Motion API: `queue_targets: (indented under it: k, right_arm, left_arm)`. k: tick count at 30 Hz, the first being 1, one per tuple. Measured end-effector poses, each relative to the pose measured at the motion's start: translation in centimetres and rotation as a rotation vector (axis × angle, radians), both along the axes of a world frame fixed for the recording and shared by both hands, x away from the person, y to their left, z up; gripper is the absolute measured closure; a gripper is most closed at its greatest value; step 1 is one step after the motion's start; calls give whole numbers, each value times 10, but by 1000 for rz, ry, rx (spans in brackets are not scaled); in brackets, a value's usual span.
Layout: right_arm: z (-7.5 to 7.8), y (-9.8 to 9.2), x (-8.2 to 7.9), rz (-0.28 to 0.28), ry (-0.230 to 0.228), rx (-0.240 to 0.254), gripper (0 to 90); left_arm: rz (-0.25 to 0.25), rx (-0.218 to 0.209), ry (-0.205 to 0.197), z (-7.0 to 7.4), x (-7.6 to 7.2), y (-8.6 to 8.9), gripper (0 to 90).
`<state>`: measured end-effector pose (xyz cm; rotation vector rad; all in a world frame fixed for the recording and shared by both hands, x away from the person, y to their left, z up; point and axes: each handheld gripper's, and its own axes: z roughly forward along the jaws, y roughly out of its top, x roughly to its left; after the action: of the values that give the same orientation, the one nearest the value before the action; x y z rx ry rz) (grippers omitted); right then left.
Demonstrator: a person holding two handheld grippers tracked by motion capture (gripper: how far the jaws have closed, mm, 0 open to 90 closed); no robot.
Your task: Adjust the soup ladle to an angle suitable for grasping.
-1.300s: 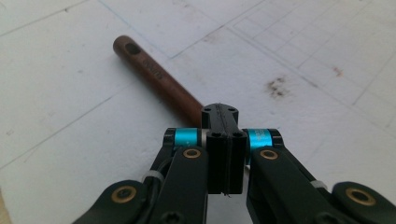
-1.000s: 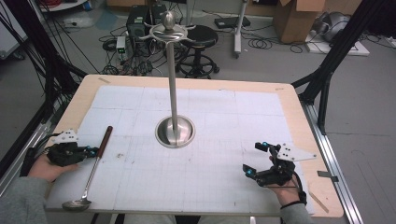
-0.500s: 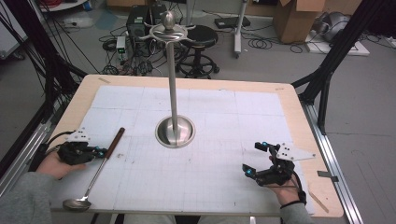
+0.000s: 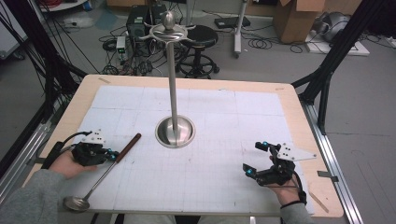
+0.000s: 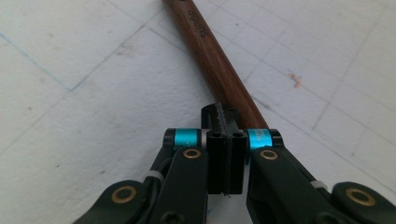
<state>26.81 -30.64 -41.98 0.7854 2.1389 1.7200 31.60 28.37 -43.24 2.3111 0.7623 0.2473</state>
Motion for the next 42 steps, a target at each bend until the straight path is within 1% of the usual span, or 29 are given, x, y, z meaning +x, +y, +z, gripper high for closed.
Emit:
queue_targets:
  k: [2, 4, 8, 11, 13, 14, 18, 20, 23, 30, 31, 36, 38, 39, 40, 42]
  right_arm:
    - [0, 0, 0, 1, -1, -2, 7]
    - [0, 0, 0, 2, -1, -2, 7]
    - [0, 0, 0, 3, 1, 0, 7]
    - [0, 0, 0, 3, 2, -1, 7]
    - [0, 0, 0, 3, 0, -2, 7]
    - [0, 0, 0, 4, -1, -2, 7]
    - [0, 0, 0, 3, 0, -1, 7]
    - [0, 0, 0, 4, 0, -2, 7]
    - [0, 0, 1, 3, -2, -4, 7]
    - [0, 0, 0, 3, -3, -2, 7]
    - [0, 0, 0, 4, -2, -3, 7]
    - [0, 0, 1, 4, -4, -5, 7]
    - [0, 1, 0, 5, 5, -4, 7]
    - [0, 1, 0, 2, -4, -6, 7]
    - [0, 1, 0, 5, 4, -5, 7]
    - [0, 1, 0, 5, 3, -7, 8]
  left_arm:
    - [-21, 3, -2, 0, -2, -5, 897]
    - [-36, -4, 1, 0, -4, -9, 897]
    - [-68, 0, -3, 0, -7, -16, 897]
    - [-80, -2, -4, 0, -10, -18, 897]
    - [-94, -3, 6, 0, -11, -20, 897]
    - [-100, 1, 1, 0, -12, -20, 897]
    - [-95, 1, -3, 0, -13, -22, 897]
    - [-112, -4, 3, 1, -15, -23, 897]
    - [-139, -4, 3, 0, -19, -28, 897]
    - [-172, 15, -15, 1, -26, -35, 897]
    - [-188, 28, -20, 2, -26, -35, 897]
    - [-225, 30, -16, 2, -33, -39, 897]
    - [-250, 41, -16, 3, -35, -42, 897]
    - [-255, 46, -17, 3, -37, -43, 897]
    - [-260, 50, -20, 3, -37, -45, 897]
    - [-268, 54, -16, 4, -39, -47, 896]
